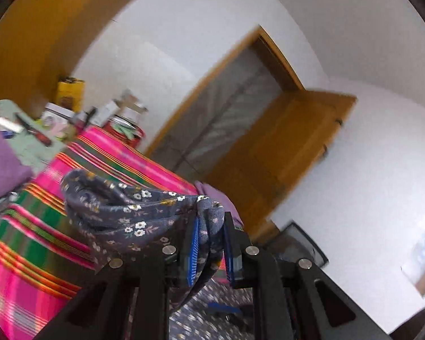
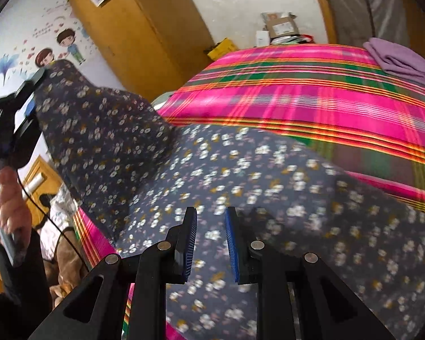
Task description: Fold clothes
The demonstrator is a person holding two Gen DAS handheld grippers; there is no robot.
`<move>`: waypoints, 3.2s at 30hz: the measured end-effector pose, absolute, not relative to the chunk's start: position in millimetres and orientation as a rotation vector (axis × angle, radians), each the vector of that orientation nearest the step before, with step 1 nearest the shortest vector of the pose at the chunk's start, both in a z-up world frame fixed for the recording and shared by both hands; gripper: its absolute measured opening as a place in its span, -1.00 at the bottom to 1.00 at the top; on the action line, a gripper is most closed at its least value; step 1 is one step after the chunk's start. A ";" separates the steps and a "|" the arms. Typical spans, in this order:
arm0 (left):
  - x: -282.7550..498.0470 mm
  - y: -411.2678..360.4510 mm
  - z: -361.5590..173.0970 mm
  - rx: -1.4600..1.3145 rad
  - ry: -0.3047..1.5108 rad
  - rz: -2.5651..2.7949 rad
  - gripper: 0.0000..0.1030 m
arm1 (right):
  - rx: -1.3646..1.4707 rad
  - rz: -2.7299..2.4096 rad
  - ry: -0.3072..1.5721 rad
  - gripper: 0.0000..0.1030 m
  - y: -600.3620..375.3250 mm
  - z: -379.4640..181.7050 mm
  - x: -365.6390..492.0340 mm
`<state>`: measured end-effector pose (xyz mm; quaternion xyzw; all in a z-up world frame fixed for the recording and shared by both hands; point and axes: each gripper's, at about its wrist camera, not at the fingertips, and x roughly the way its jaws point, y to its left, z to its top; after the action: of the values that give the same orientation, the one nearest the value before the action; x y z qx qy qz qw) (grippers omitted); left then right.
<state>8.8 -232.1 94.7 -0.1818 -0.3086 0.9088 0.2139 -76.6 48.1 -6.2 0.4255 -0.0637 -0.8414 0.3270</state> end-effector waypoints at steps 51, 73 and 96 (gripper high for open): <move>28.5 -181.0 -9.7 -1.019 -0.659 2.536 -0.51 | 1.027 -2.229 -0.211 -0.85 52.6 -3.2 -100.7; 23.0 -136.8 -22.1 -1.104 -0.535 2.432 -0.51 | 1.128 -2.236 -0.425 -0.31 107.8 -21.8 -99.0; 68.1 -228.1 -32.5 -1.197 -0.623 2.716 -0.43 | 0.992 -2.137 -0.040 -0.30 119.4 -26.4 -23.8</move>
<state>68.1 -228.1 -32.5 -0.3941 -0.2052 0.8942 0.0545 -23.8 119.4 -26.4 0.3890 -0.0158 -0.8379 0.3825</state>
